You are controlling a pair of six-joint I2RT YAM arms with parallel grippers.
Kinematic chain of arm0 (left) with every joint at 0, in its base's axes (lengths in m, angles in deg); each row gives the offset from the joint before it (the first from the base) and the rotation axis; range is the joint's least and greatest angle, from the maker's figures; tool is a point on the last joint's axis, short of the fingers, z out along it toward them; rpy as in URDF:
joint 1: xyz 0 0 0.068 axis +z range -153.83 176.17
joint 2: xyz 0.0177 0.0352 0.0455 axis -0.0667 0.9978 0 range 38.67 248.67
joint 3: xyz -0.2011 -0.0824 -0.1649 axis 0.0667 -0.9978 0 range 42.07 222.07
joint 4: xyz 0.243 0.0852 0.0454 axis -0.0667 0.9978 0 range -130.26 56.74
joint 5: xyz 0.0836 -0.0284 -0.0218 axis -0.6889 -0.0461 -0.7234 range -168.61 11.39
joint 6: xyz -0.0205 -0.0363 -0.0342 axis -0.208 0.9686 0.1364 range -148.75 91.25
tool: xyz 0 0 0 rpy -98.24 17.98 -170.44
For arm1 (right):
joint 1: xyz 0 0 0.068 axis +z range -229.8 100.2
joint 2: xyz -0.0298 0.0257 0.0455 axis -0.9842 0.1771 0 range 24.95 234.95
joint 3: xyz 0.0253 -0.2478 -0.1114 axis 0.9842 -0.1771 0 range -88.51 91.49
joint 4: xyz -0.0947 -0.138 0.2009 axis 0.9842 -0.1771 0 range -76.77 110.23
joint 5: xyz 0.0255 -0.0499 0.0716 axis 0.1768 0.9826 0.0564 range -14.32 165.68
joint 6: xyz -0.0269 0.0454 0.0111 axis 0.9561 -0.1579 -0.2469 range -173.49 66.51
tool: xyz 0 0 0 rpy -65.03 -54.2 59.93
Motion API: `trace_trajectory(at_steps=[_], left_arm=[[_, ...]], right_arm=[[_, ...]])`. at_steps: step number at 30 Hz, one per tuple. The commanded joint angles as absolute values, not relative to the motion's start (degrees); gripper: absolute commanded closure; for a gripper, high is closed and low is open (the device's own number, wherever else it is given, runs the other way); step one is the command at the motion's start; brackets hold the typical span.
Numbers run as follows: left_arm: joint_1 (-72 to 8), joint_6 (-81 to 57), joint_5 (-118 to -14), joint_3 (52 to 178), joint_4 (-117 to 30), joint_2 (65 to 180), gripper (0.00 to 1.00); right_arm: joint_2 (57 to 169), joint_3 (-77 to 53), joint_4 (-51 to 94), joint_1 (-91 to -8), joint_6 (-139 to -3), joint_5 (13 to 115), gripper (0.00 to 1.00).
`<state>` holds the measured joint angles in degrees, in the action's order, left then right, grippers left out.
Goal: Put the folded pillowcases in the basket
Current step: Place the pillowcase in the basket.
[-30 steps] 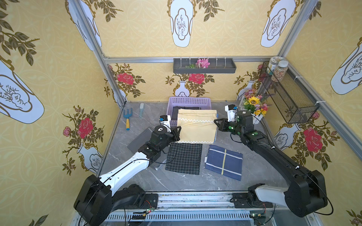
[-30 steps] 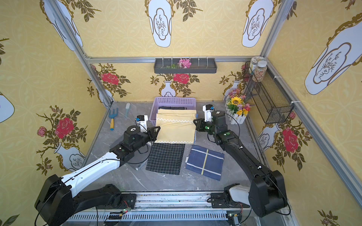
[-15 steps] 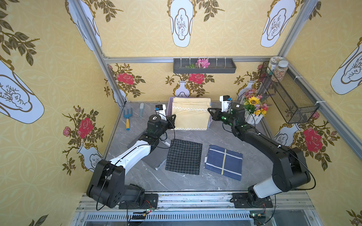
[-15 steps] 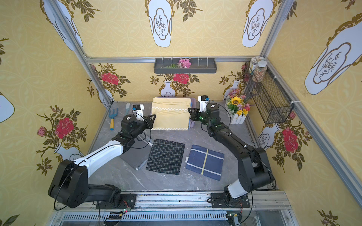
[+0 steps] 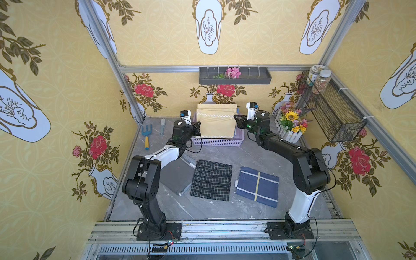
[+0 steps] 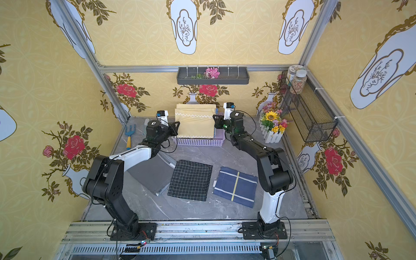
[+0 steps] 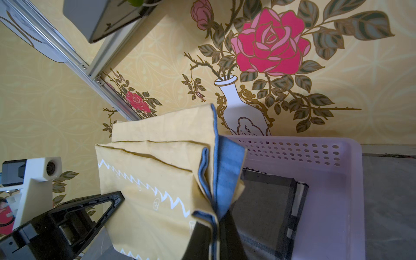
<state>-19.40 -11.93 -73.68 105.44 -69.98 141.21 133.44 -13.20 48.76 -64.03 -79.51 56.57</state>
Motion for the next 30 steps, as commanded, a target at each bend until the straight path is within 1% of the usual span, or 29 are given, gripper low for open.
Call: trace_trajectory(at_steps=[1, 10, 18, 30], left_arm=[[-18.1, -12.9, -75.2, 107.1, -71.0, 143.9, 1.00], [-17.4, -12.4, -73.7, 110.5, -70.4, 149.8, 1.00], [-17.3, -11.5, -72.0, 113.8, -68.0, 154.0, 1.00], [-17.2, -10.9, -71.4, 115.1, -66.6, 155.6, 1.00]], right_arm=[[135.5, -11.2, 52.4, -64.9, -78.0, 61.4, 1.00], [140.7, -6.9, 50.6, -66.1, -77.5, 61.1, 1.00], [142.3, -6.6, 49.8, -66.4, -77.3, 61.0, 1.00], [143.3, -6.7, 48.6, -66.5, -77.3, 60.2, 1.00]])
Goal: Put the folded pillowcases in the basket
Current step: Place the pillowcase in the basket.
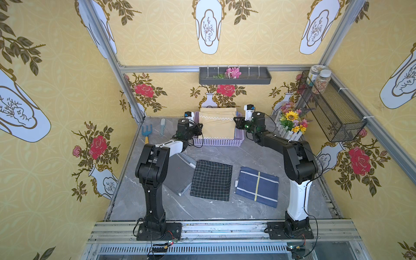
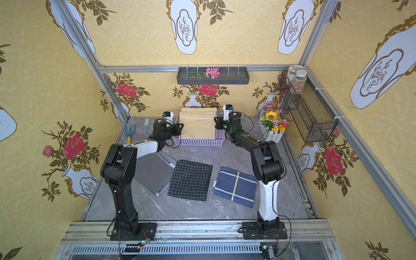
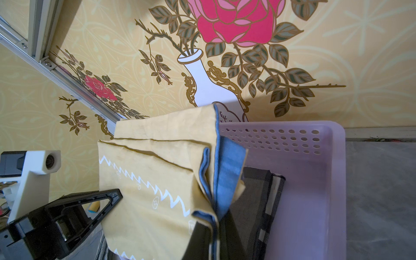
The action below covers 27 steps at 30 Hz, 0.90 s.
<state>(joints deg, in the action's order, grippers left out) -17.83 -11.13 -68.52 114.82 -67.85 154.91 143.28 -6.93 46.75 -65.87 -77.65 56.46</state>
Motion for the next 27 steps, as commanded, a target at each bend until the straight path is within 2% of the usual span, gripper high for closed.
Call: trace_trajectory(at_steps=[1, 3, 5, 6, 7, 9, 10, 13, 16, 20, 22, 27], left_arm=[[-17.2, -10.8, -71.2, 115.3, -66.5, 155.7, 0.98], [-17.1, -10.7, -70.9, 115.6, -66.0, 155.7, 0.83], [-17.0, -10.5, -70.2, 116.0, -65.3, 155.5, 0.61], [-16.9, -10.1, -70.0, 116.3, -64.8, 155.3, 0.48], [-16.8, -9.7, -69.9, 116.4, -64.5, 154.9, 0.39], [-16.6, -8.8, -69.8, 116.4, -64.0, 153.9, 0.24], [-16.4, -8.4, -69.8, 116.2, -63.7, 153.1, 0.19], [-16.3, -7.8, -69.8, 115.4, -63.1, 150.4, 0.09], [-16.2, -6.8, -69.4, 113.9, -62.7, 147.4, 0.01], [-15.5, -4.9, -66.7, 111.5, -62.2, 143.9, 0.00], [-15.1, -4.1, -65.8, 110.4, -61.4, 142.2, 0.00], [-13.5, -3.2, -63.0, 109.3, -58.1, 140.8, 0.00]], right_arm=[[143.3, -6.8, 48.7, -66.6, -77.4, 60.0, 1.00], [143.3, -6.6, 48.5, -66.6, -77.6, 59.9, 0.96], [142.9, -6.7, 48.4, -66.6, -77.8, 59.7, 0.86], [142.7, -6.7, 48.2, -66.6, -78.0, 59.7, 0.79], [142.4, -6.6, 47.9, -66.8, -78.3, 59.7, 0.71], [141.8, -6.3, 47.0, -66.8, -79.2, 59.5, 0.51], [141.4, -6.2, 46.3, -66.9, -79.6, 59.3, 0.46], [139.9, -6.4, 44.1, -67.1, -80.0, 59.3, 0.34], [138.1, -7.1, 42.1, -67.2, -80.0, 59.3, 0.30], [135.8, -7.7, 37.0, -67.2, -79.9, 60.2, 0.21], [135.4, -6.7, 31.7, -67.2, -79.4, 60.8, 0.12], [137.4, -1.6, 16.5, -67.2, -77.3, 61.4, 0.11]])
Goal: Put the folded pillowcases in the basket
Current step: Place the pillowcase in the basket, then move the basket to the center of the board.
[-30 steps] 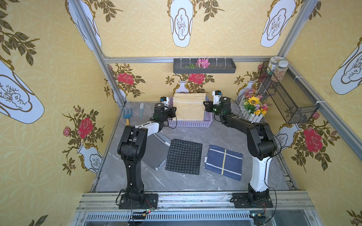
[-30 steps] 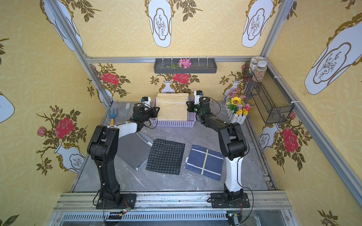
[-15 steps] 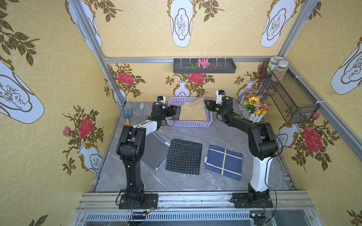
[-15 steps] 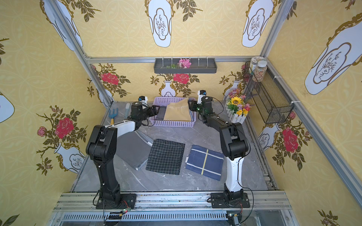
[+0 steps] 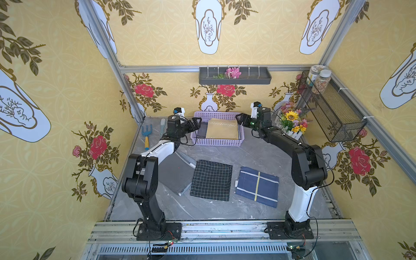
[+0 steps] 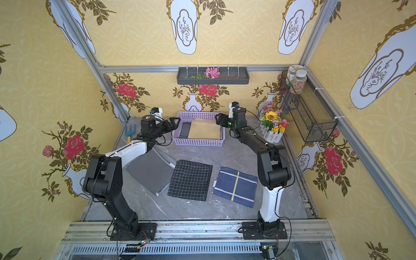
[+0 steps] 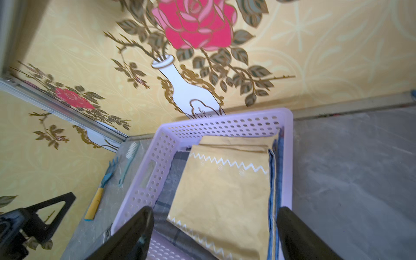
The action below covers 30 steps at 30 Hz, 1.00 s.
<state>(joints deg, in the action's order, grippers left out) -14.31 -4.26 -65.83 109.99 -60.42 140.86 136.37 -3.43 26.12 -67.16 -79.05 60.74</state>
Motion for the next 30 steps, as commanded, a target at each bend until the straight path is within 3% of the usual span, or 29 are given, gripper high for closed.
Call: trace_trajectory(at_steps=[1, 13, 30], left_arm=[[-13.0, -2.9, -62.1, 109.1, -57.8, 140.8, 0.00], [-6.8, 1.4, -52.9, 111.1, -58.7, 148.7, 0.00], [-7.1, 2.9, -45.7, 117.8, -57.8, 158.3, 0.00]], right_arm=[[138.0, -0.8, 14.2, -67.2, -76.7, 61.2, 0.11], [144.8, 5.2, 3.5, -68.0, -74.8, 58.4, 0.11], [148.8, 7.3, 1.9, -68.4, -76.9, 50.5, 0.11]])
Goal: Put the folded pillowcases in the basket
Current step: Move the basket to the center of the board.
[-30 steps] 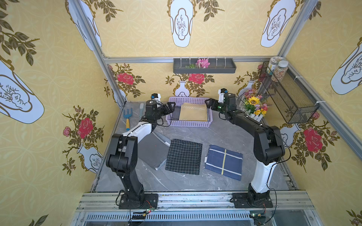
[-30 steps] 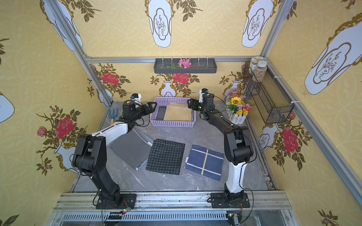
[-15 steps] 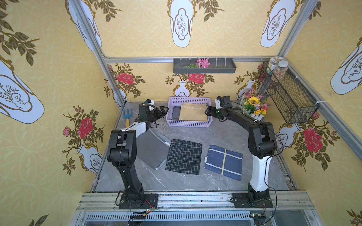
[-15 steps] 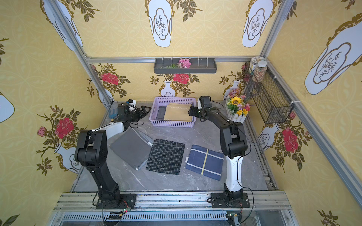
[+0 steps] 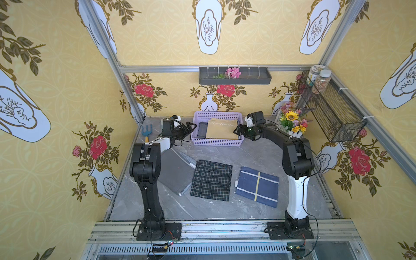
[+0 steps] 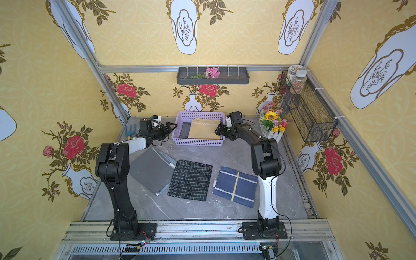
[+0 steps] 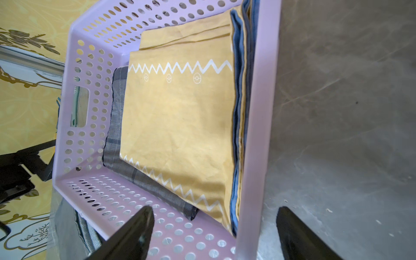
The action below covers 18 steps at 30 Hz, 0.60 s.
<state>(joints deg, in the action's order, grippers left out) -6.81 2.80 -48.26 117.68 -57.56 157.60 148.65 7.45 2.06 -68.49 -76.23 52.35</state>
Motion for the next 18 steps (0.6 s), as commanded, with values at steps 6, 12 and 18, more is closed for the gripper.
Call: trace_trajectory(at_steps=[6, 12, 18], left_arm=[[-8.6, 2.4, -44.8, 117.0, -57.8, 158.0, 0.00], [-10.3, 2.3, -44.8, 114.8, -58.3, 156.6, 0.00], [-12.0, 2.9, -45.3, 110.8, -60.1, 153.5, 0.01]], right_arm=[[148.0, 6.4, 1.9, -68.3, -77.8, 48.9, 0.12], [145.5, 3.6, 2.2, -68.1, -77.9, 48.7, 0.12], [142.5, -0.1, 2.6, -67.7, -77.7, 48.7, 0.13]])
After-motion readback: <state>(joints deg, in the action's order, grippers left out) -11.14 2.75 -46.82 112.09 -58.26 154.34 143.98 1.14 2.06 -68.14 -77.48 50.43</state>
